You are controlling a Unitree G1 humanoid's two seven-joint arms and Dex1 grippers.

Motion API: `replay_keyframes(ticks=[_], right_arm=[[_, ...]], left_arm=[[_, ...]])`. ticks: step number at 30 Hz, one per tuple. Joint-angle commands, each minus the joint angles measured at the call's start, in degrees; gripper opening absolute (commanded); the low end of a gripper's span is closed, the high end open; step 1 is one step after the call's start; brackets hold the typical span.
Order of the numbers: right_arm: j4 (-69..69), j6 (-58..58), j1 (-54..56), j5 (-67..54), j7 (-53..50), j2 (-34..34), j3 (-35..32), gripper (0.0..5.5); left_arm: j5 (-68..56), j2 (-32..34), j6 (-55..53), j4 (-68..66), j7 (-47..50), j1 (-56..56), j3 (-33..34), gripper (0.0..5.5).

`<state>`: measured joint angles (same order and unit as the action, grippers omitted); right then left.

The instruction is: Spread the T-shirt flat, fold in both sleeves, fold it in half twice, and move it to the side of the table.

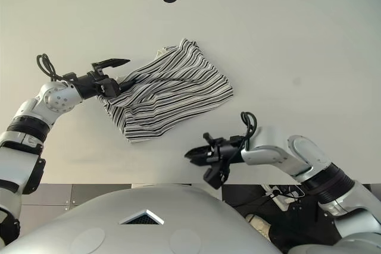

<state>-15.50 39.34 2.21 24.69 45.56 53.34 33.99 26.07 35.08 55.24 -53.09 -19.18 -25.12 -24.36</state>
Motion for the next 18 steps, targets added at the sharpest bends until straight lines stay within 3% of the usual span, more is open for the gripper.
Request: replay_keyframes(ticks=[1,4,14,18], right_arm=[[-2.0,-3.6,5.2,-0.7,-6.3,-10.7,-4.3,1.31],[2.0,-4.2,7.4,4.0,-9.0,-18.2,-1.3,1.31],[23.1,-0.1,10.0,18.9,-17.3,-29.5,9.6,1.31],[28.3,0.2,13.0,20.9,-21.7,-32.5,10.1,1.31]], left_arm=[[1.9,0.1,-1.0,-2.8,-1.5,2.1,-1.5,3.11],[1.5,-0.2,-0.6,-2.4,-1.5,3.0,-1.6,3.11],[1.6,-1.6,-0.4,-2.9,-2.1,1.5,-2.6,3.11],[2.0,-2.6,-0.6,-4.3,-1.8,1.0,-3.1,3.11]])
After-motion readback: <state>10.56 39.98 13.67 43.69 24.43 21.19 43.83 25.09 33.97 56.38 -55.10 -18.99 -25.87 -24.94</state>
